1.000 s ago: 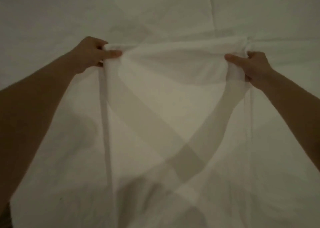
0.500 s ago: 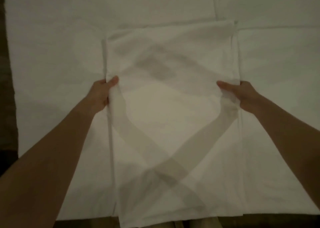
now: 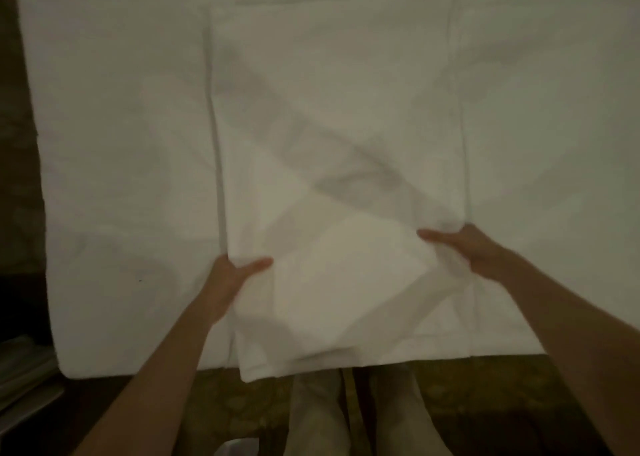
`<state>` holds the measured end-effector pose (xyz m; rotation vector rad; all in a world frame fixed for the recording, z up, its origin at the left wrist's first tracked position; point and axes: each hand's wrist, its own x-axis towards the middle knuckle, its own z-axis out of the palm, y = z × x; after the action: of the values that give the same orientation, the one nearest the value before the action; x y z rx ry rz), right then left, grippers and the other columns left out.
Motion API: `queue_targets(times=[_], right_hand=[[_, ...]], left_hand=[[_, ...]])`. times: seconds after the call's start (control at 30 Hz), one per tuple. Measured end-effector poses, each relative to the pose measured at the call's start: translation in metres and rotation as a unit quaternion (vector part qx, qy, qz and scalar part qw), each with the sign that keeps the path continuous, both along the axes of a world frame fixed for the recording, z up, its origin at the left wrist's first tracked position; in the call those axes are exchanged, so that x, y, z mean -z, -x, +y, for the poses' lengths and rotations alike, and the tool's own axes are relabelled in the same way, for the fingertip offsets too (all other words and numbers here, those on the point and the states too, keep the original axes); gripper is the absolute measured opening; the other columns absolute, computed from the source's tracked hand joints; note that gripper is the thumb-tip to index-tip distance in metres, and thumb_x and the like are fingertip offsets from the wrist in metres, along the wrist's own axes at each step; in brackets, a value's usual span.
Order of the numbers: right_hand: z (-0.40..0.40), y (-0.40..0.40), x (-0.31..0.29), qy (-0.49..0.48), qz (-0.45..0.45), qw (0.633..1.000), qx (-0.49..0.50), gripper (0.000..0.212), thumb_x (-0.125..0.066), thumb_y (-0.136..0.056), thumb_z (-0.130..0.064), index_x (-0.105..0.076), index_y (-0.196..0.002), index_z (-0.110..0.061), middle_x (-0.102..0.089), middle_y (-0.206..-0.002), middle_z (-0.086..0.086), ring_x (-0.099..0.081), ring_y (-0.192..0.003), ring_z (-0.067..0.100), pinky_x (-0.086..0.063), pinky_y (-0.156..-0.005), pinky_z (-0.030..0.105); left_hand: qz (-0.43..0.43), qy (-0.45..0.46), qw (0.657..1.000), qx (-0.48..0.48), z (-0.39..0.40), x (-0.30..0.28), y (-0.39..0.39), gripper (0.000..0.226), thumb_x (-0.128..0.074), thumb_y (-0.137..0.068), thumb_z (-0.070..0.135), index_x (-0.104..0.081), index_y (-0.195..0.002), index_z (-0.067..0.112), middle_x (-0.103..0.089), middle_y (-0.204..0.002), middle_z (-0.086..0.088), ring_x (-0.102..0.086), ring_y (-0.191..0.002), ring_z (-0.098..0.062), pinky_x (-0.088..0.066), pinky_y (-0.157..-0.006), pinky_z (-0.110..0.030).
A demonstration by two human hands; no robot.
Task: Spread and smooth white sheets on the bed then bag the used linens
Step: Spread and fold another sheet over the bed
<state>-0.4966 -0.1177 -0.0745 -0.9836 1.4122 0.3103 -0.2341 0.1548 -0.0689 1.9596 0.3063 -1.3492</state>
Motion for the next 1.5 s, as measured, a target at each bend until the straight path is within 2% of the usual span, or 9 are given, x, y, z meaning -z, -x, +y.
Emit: queue_targets(times=[0.23,0.33,0.5,0.7,0.83,1.0,1.13,1.27,1.5], right_hand=[[0.041,0.025,-0.016,-0.081,-0.058,0.995,0.013,0.05,-0.081,-0.06,-0.031,-0.066,-0.103,-0.011,-0.075,-0.091,0.004,-0.073,-0.081,0.021,-0.058,-0.061,0.033],[0.047,0.03,-0.02,-0.107,-0.072,0.991,0.026,0.039,-0.077,-0.072,-0.026,-0.064,-0.107,-0.013,-0.076,-0.094,0.002,-0.073,-0.085,0.019,-0.059,-0.065,0.032],[0.073,0.05,-0.019,-0.096,-0.034,0.995,-0.012,0.059,-0.088,-0.061,-0.034,-0.065,-0.112,-0.014,-0.074,-0.101,0.003,-0.07,-0.094,0.023,-0.057,-0.084,0.039],[0.105,0.056,-0.02,-0.085,-0.051,0.994,-0.047,0.105,-0.093,-0.014,-0.057,-0.067,-0.108,-0.018,-0.074,-0.1,-0.003,-0.068,-0.097,0.016,-0.053,-0.08,0.028],[0.111,0.054,-0.025,-0.025,-0.036,0.999,-0.032,0.074,-0.093,-0.044,-0.045,-0.067,-0.108,-0.017,-0.073,-0.102,0.002,-0.067,-0.095,0.019,-0.053,-0.085,0.034],[0.113,0.054,-0.033,-0.004,-0.033,0.999,-0.008,0.043,-0.078,-0.076,-0.02,-0.064,-0.115,-0.008,-0.07,-0.107,0.005,-0.065,-0.097,0.02,-0.054,-0.081,0.03],[0.109,0.054,-0.044,0.001,-0.042,0.999,0.002,0.03,-0.072,-0.082,-0.016,-0.066,-0.109,-0.005,-0.07,-0.103,0.003,-0.065,-0.09,0.013,-0.052,-0.069,0.018],[0.097,0.059,-0.056,0.005,-0.057,0.998,0.005,0.051,-0.079,-0.065,-0.027,-0.065,-0.109,-0.004,-0.072,-0.103,0.007,-0.07,-0.09,0.02,-0.057,-0.075,0.029],[0.096,0.06,-0.063,0.078,-0.052,0.994,-0.046,0.025,-0.073,-0.081,-0.019,-0.063,-0.093,0.0,-0.064,-0.081,0.006,-0.061,-0.064,0.013,-0.046,-0.045,0.014]], left_hand=[[0.15,0.054,0.987,-0.009,0.048,-0.013,0.025,0.097,-0.097,-0.019,0.05,-0.067,-0.105,0.015,-0.075,-0.1,-0.002,-0.072,-0.088,-0.017,-0.058,-0.066,-0.027],[0.181,0.08,0.978,-0.063,0.058,-0.013,0.025,0.073,-0.094,-0.048,0.04,-0.067,-0.108,0.008,-0.071,-0.11,-0.012,-0.072,-0.088,-0.021,-0.059,-0.068,-0.029],[0.014,-0.004,0.998,-0.066,0.064,-0.006,0.05,0.034,-0.073,-0.083,0.024,-0.063,-0.113,0.012,-0.067,-0.115,-0.01,-0.065,-0.093,-0.021,-0.054,-0.08,-0.036],[-0.201,0.02,0.979,0.008,0.092,-0.022,0.088,0.08,-0.084,-0.072,0.014,-0.035,-0.135,0.02,-0.047,-0.129,0.001,-0.054,-0.108,-0.02,-0.051,-0.092,-0.036],[-0.253,0.037,0.96,0.117,0.12,-0.019,0.109,0.085,-0.089,-0.064,0.016,-0.036,-0.129,0.023,-0.038,-0.135,-0.001,-0.045,-0.118,-0.014,-0.044,-0.103,-0.035],[-0.337,-0.013,0.861,0.381,0.146,-0.008,0.128,0.099,-0.089,-0.061,0.035,-0.032,-0.141,0.027,-0.005,-0.159,-0.004,-0.016,-0.143,-0.023,-0.03,-0.112,-0.045],[-0.417,0.009,0.82,0.392,0.139,0.007,0.127,0.064,-0.085,-0.068,0.023,-0.051,-0.123,0.017,-0.028,-0.151,-0.014,-0.038,-0.13,-0.033,-0.045,-0.099,-0.05],[-0.414,-0.019,0.833,0.367,0.134,0.007,0.121,0.041,-0.081,-0.07,0.008,-0.057,-0.103,0.015,-0.041,-0.132,-0.009,-0.048,-0.115,-0.03,-0.054,-0.083,-0.045],[-0.425,-0.008,0.854,0.299,0.139,0.0,0.111,0.018,-0.071,-0.084,0.007,-0.054,-0.086,0.011,-0.049,-0.1,-0.004,-0.056,-0.079,-0.018,-0.053,-0.071,-0.031]])
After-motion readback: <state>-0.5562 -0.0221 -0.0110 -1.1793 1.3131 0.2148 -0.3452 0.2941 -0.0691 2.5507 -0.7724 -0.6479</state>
